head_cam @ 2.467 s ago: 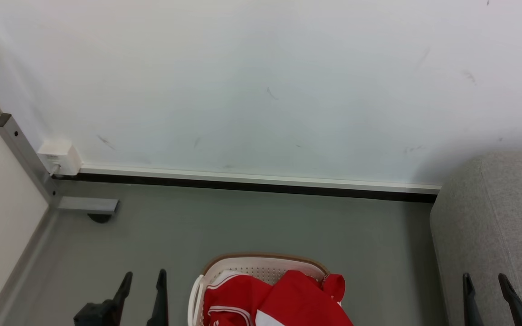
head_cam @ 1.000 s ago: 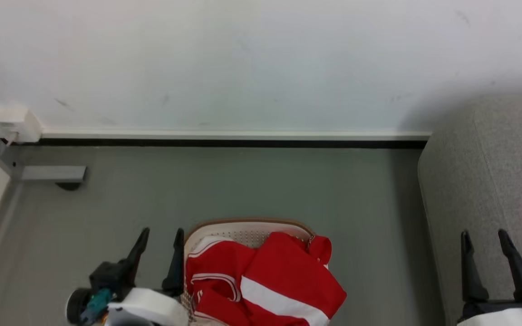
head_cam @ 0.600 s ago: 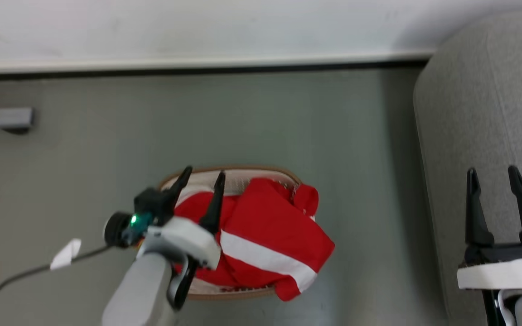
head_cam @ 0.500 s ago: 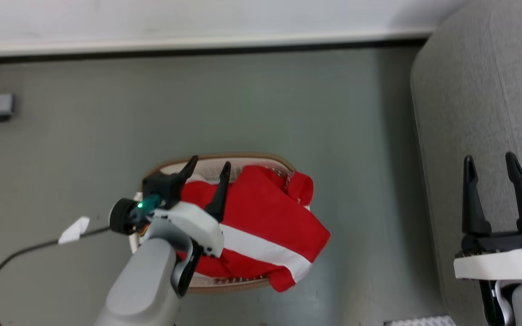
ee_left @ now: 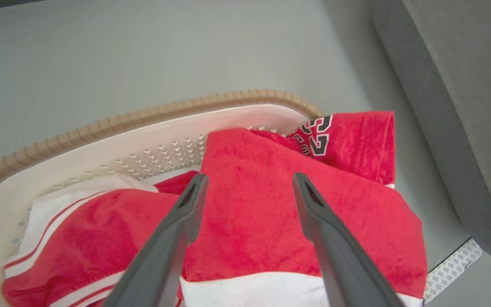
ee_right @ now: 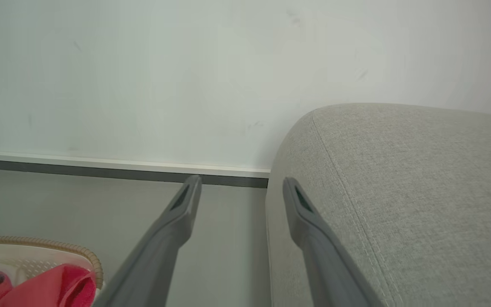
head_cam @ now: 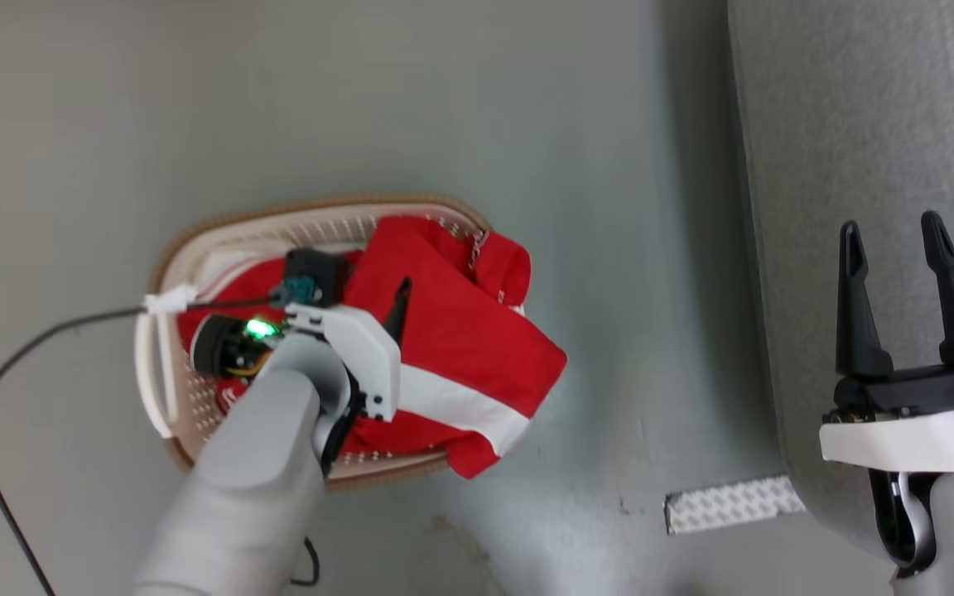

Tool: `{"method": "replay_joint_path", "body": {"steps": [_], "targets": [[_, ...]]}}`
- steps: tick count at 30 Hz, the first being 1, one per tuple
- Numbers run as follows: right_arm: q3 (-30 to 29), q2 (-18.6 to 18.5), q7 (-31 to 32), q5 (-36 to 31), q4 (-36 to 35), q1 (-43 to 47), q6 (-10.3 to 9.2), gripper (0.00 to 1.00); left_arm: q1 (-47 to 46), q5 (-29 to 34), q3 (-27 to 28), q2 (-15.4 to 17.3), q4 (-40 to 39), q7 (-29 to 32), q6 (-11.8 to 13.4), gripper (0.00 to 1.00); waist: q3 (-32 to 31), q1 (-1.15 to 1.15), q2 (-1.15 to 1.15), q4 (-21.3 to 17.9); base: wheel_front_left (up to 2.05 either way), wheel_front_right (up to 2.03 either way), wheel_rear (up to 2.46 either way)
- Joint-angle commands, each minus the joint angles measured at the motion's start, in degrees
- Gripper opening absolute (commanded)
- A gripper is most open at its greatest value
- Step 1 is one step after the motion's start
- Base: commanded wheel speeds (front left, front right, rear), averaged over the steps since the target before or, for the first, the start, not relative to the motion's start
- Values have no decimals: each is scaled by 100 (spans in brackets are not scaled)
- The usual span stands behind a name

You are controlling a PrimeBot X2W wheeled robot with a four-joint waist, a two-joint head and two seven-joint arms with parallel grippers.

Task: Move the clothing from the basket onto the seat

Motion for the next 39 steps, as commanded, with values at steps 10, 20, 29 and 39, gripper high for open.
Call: {"method": "replay_joint_path", "body": {"steps": [10, 20, 29, 39], "targets": [[156, 13, 3, 18, -138, -357, -13, 100, -917, -148, -150, 229, 779, 191, -336, 100, 850, -2, 0, -173, 0, 0, 0], [239, 12, 4, -37, -154, -425, -13, 100, -1363, -583, -450, 404, 1000, 439, -437, 100, 1212, -2, 0, -209, 0, 0, 0], [329, 11, 4, -96, -150, -457, -13, 100, -1474, -1443, -1231, 726, 494, 841, -427, 100, 1389, -2, 0, -213, 0, 0, 0], [352, 11, 4, -115, -178, -456, -13, 100, -1337, -2571, -2080, 1040, -90, 1333, -428, 100, 1491, -2, 0, -221, 0, 0, 0]]}}
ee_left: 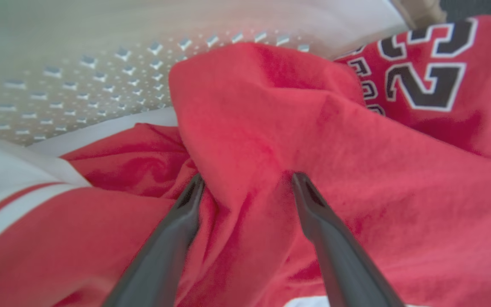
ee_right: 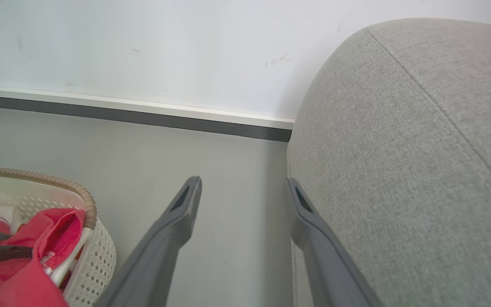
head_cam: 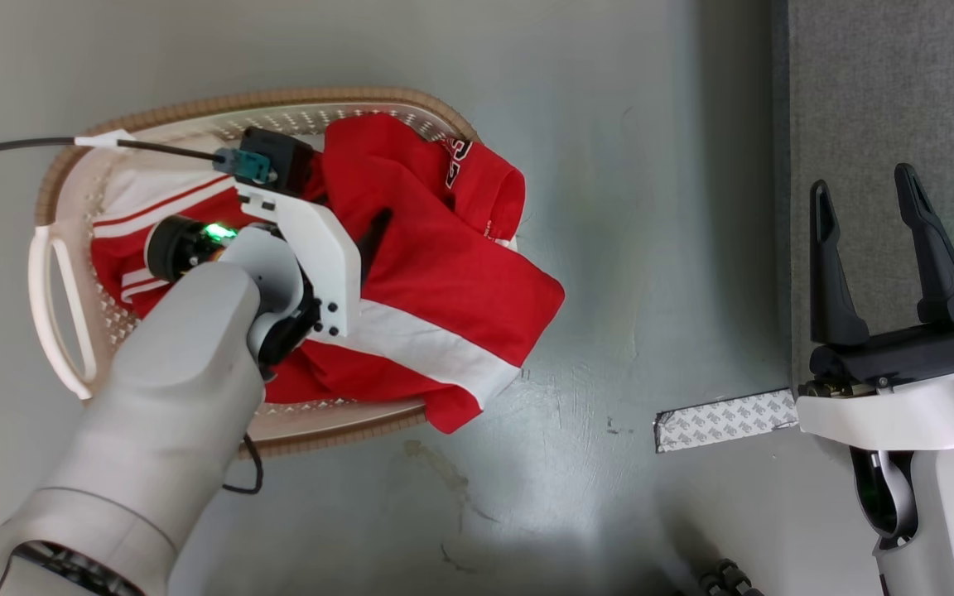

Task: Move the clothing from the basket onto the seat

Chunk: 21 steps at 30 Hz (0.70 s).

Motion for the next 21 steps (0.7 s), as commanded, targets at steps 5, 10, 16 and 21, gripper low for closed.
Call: {"method": "replay_joint_path", "body": {"steps": [5, 10, 16, 21], "targets": [[-8, 2, 4, -36, -50, -73, -12, 100, -9, -290, -425, 204, -119, 41, 8, 100, 68, 0, 0, -3, 0, 0, 0], [3, 2, 4, -37, -81, -116, -12, 100, -117, -445, -856, 264, -35, -23, 8, 100, 177, 0, 0, -36, 0, 0, 0], [-21, 2, 4, -44, -88, -98, -13, 100, -167, -577, -1149, 215, -4, -170, 8, 45, 239, 0, 0, -45, 0, 0, 0], [-47, 2, 4, -56, -32, -101, -12, 100, -167, -791, -1430, 178, -43, -416, 8, 0, 201, 0, 0, -13, 0, 0, 0]]}}
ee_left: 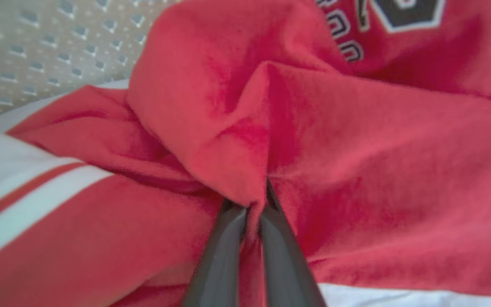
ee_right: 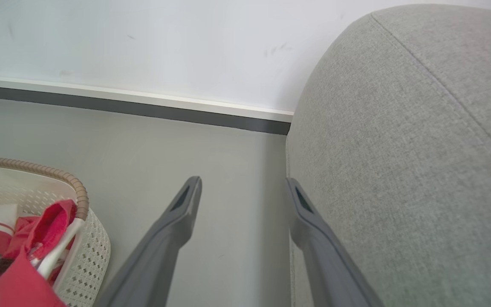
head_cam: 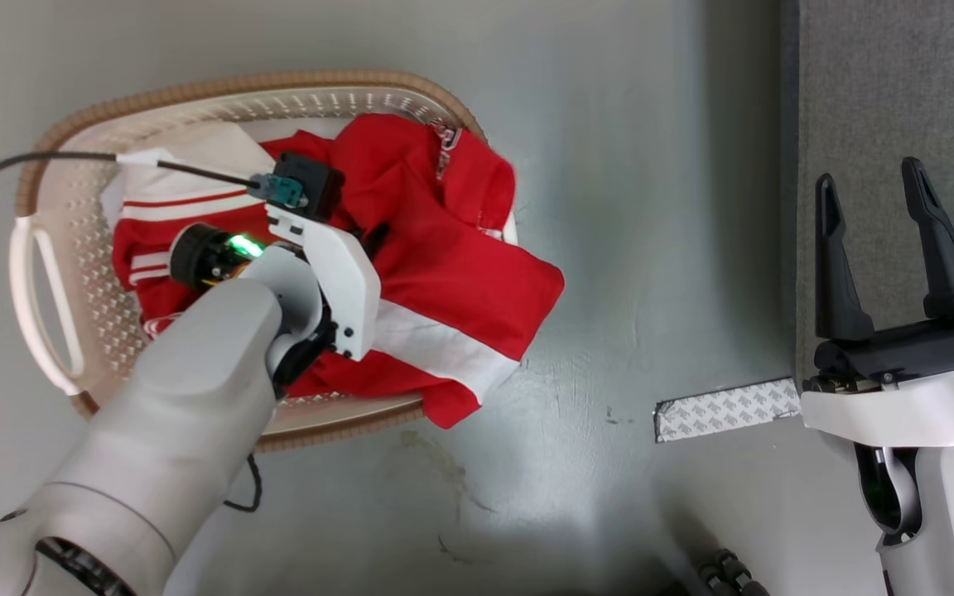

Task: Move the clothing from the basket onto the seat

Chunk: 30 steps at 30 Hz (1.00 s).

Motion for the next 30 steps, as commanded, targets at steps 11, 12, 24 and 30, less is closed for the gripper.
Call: {"method": "replay_joint_path", "body": {"steps": [11, 12, 24, 30], "targets": [[-151, -2, 3, 30, 234, 142, -12, 100, 354, -926, -11, -56, -299, -1040, 8, 0, -819, 0, 0, 338, 0, 0, 0], [-176, -1, 4, 40, 266, 189, -12, 100, 437, -995, -26, -63, -336, -1110, 8, 0, -951, 0, 0, 378, 0, 0, 0], [-472, -32, 4, 75, 589, 997, -12, 100, 1502, -1762, -85, 73, -933, -1723, 7, 0, -2440, 0, 0, 751, 0, 0, 0], [-583, -30, 4, 92, 681, 1405, -12, 100, 1971, -1873, 118, 161, -1288, -1824, 7, 0, -3071, 0, 0, 878, 0, 0, 0]]}}
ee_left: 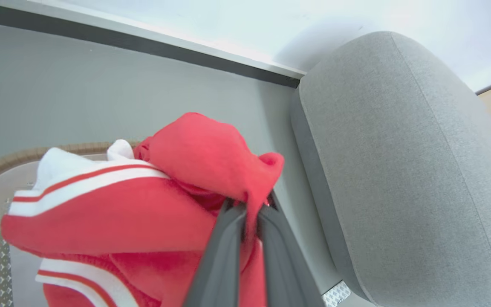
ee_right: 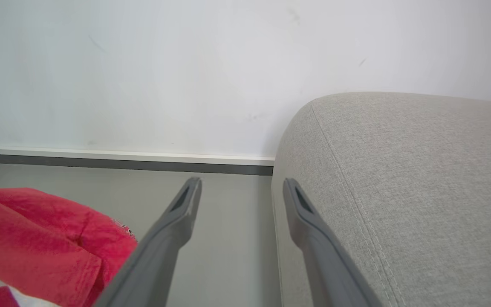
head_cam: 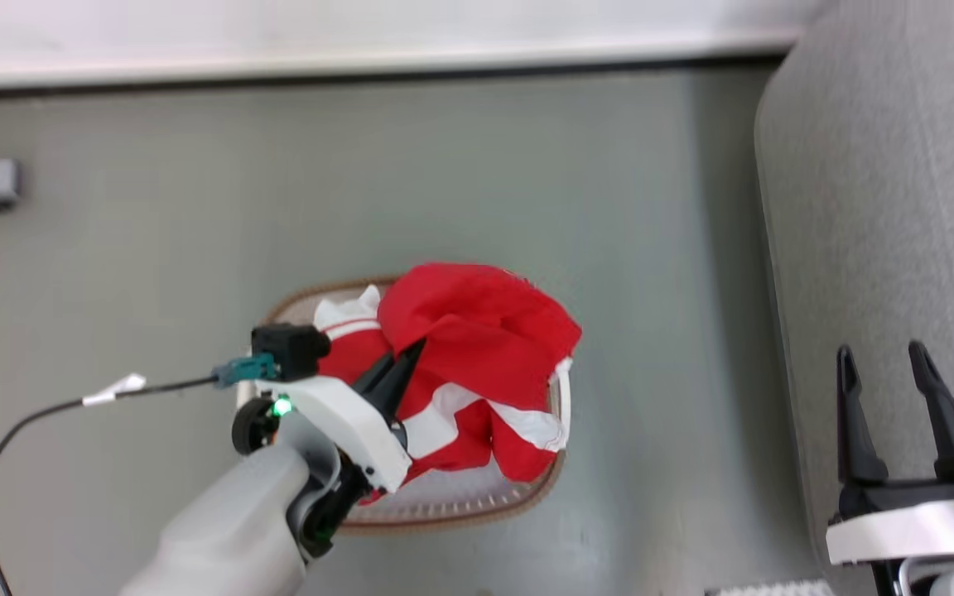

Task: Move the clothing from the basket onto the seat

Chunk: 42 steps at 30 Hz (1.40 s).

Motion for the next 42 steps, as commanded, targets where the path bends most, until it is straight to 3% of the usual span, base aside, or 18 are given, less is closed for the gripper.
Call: {"method": "replay_joint_path", "body": {"steps": [1, 13, 27, 42], "targets": [[-25, -15, 4, 69, 25, 95, -12, 100, 127, -62, 46, 31, -62, -45, 6, 0, -368, 2, -1, 143, 0, 0, 0], [-113, -2, 3, 104, 133, 604, -12, 100, 1055, 465, 882, 40, -863, -39, 155, 0, -1276, 2, -1, 233, 0, 0, 0], [-88, 8, 4, -14, 294, 1283, -12, 100, 2035, 886, 1419, 73, -1291, -40, 394, 0, -2422, 2, -1, 112, 0, 0, 0], [-137, 9, 4, -24, 223, 1582, -12, 100, 2022, 1195, 1648, 110, -1369, -40, 525, 0, -2995, 2, -1, 150, 0, 0, 0]]}}
